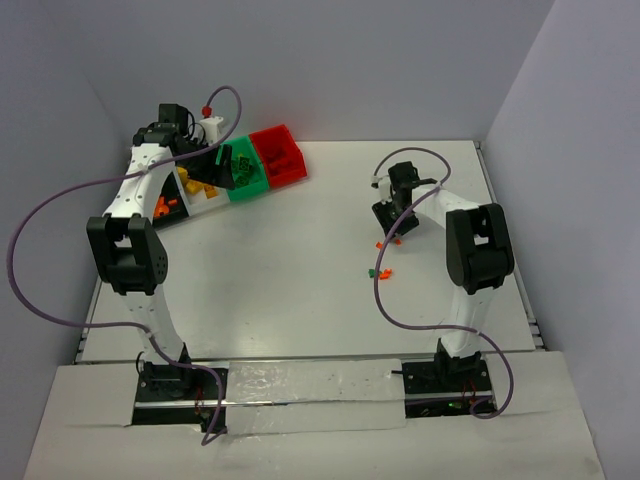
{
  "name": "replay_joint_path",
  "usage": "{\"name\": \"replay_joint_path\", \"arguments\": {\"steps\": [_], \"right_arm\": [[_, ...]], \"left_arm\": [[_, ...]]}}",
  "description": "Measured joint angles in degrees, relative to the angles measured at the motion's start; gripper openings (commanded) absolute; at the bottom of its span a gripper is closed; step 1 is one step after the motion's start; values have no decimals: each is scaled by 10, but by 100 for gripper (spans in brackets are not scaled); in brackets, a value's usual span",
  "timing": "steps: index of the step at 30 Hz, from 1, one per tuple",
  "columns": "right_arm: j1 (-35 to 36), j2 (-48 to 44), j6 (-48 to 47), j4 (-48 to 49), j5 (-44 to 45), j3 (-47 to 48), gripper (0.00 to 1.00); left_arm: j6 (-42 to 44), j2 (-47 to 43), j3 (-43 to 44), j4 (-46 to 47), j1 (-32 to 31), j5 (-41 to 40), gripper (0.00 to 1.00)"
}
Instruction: Sort the legos into containers by color
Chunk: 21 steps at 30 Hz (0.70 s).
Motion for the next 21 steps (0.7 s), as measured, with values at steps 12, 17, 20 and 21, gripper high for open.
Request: {"name": "replay_joint_path", "arguments": {"steps": [12,17,20,21], "right_arm": [[0,-12,-10,0,-20,-20,44],[0,-17,-7,2,-19,-28,43],[-1,-19,-3,1,-18,-31,42],[-2,-19,-1,1,-17,-31,42]], "left_arm": [[-4,12,0,-2,0,0,71],[-4,12,0,-2,0,0,71],[-5,12,0,-2,0,0,71],[-5,12,0,-2,0,0,71]]}}
